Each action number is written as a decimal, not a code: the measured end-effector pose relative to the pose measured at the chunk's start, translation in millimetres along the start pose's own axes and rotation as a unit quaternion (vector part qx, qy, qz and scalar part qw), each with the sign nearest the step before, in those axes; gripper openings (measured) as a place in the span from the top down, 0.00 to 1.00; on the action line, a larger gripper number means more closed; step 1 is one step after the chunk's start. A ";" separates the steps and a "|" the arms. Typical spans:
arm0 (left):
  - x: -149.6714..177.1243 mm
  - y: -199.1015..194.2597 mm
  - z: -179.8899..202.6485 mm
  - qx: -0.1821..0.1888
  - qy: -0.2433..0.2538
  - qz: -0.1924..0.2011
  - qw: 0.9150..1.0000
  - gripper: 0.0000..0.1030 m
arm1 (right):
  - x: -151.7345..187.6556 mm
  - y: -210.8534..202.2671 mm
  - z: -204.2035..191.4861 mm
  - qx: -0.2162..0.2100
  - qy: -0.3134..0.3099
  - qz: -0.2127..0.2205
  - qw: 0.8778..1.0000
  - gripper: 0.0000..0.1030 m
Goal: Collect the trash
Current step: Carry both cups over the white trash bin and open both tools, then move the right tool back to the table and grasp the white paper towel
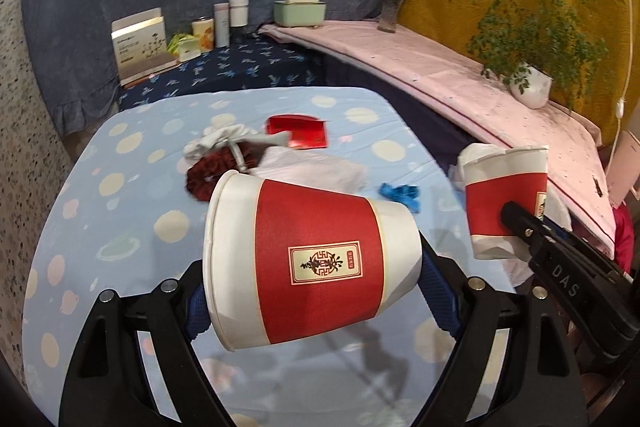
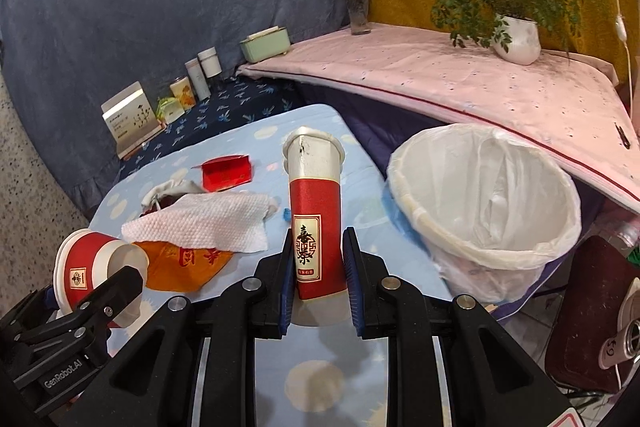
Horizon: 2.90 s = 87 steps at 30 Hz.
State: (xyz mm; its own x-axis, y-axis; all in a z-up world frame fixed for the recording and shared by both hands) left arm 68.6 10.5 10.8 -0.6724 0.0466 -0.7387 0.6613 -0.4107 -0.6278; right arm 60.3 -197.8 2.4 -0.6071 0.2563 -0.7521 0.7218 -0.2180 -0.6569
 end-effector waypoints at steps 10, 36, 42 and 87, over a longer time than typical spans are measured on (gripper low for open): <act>-17.4 36.6 73.3 0.055 0.042 -0.014 0.997 0.22 | -14.5 5.3 59.3 0.031 0.027 0.015 0.999 0.79; -57.5 185.9 180.3 0.127 0.101 -0.066 0.985 0.12 | -51.7 98.1 180.8 0.136 0.099 -0.013 0.986 0.67; -55.5 186.0 173.3 0.120 0.098 -0.066 0.986 0.12 | -52.3 94.7 180.9 0.143 0.101 -0.005 0.984 0.53; -8.8 7.6 -76.6 -0.062 -0.052 -0.003 0.997 0.10 | -10.5 13.7 -58.3 -0.024 -0.035 -0.008 0.999 0.38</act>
State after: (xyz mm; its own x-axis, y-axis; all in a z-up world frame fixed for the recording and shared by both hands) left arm 105.0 76.6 -6.3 -0.7036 -0.0494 -0.7089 0.6885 -0.2941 -0.6629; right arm 95.9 -148.5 4.3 -0.6389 0.1934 -0.7446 0.7260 -0.1688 -0.6667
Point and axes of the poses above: each gripper's, at about its wrist camera, not at the fingertips, and y roughly the way its jaws point, z to its right, x to its underside, the point moved 2 cm from there along y, roughly the way its jaws point, and after that the axes turned 13 degrees about x, right-handed, at the moved point
